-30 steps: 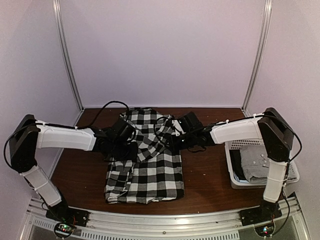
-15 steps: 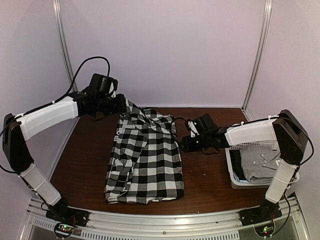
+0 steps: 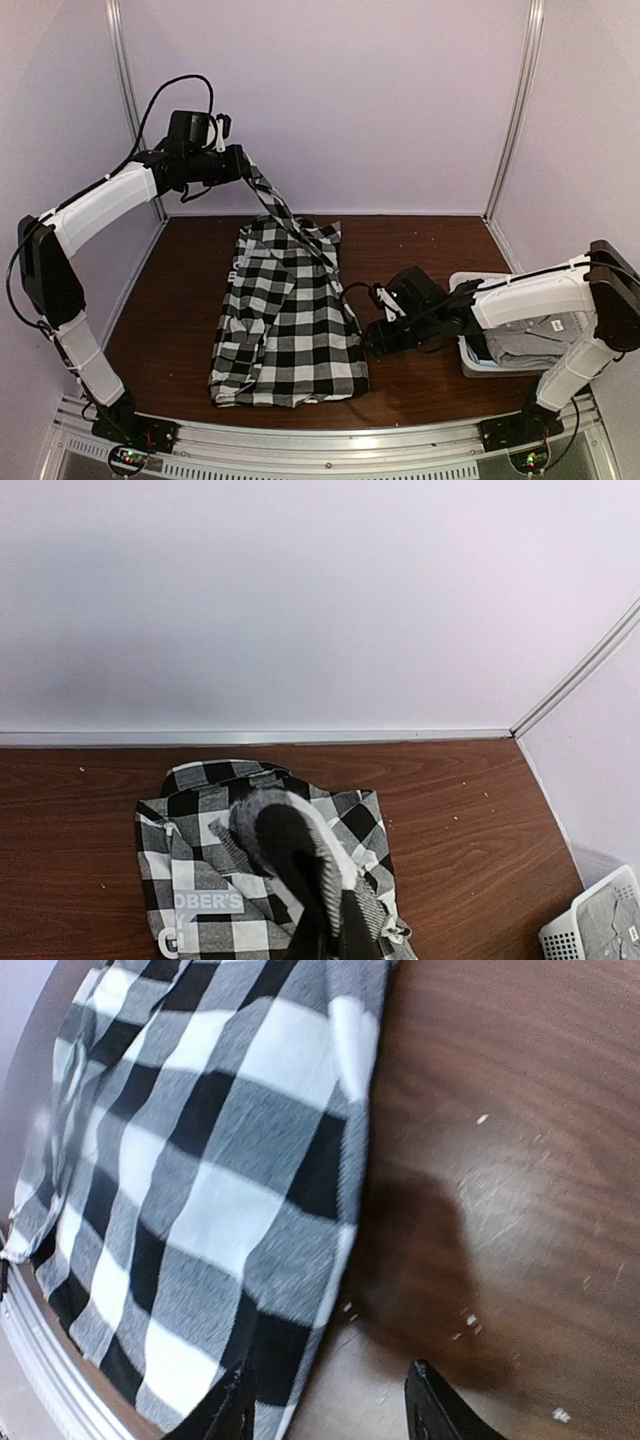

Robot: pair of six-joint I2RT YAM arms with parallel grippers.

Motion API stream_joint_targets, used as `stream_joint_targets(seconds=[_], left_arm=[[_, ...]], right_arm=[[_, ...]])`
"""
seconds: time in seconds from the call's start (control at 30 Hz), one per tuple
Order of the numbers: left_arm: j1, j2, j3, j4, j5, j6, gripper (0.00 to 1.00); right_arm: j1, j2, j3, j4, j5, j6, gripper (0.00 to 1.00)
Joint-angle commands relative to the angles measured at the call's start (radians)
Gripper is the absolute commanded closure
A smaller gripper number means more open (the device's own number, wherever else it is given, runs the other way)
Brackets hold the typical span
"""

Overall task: Fold and stack the long sleeve shirts
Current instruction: Pick up the 1/3-folded shirt from the center of the board, then fold the 1/3-folded shirt at the center of the board.

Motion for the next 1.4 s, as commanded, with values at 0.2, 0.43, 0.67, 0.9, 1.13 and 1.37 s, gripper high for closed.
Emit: stream_joint_targets(seconds=[0.2,0.43,0.67,0.9,1.13,1.37], left_arm=[[0.007,0.049,0.088,0.05,0.08,0.03,1.0],[0.008,0.058,0.125,0.052,0.076,0.03,1.0],[0.014,0.066,0.143,0.059,0.079,0.032,1.0],[0.04,0.082,0.175,0.093,0.102,0.028,0.99],[0.086,0.101,0.226,0.127,0.143,0.026,0.99],[0.155,0.109,0.223,0.157,0.172,0.026,0.99]], right_arm=[[0.151,-0.091,-0.094,-0.033,-0.044,0.167,0.49],[0.199,-0.029,-0.112,0.049,-0.086,0.211,0.53],[0.212,-0.012,-0.069,0.012,-0.079,0.208,0.73],[0.213,-0.075,0.058,-0.152,-0.029,0.178,1.0],[0.242,-0.042,0.239,-0.305,-0.075,0.129,1.0],[0.273,0.128,0.42,-0.335,-0.151,0.055,1.0]])
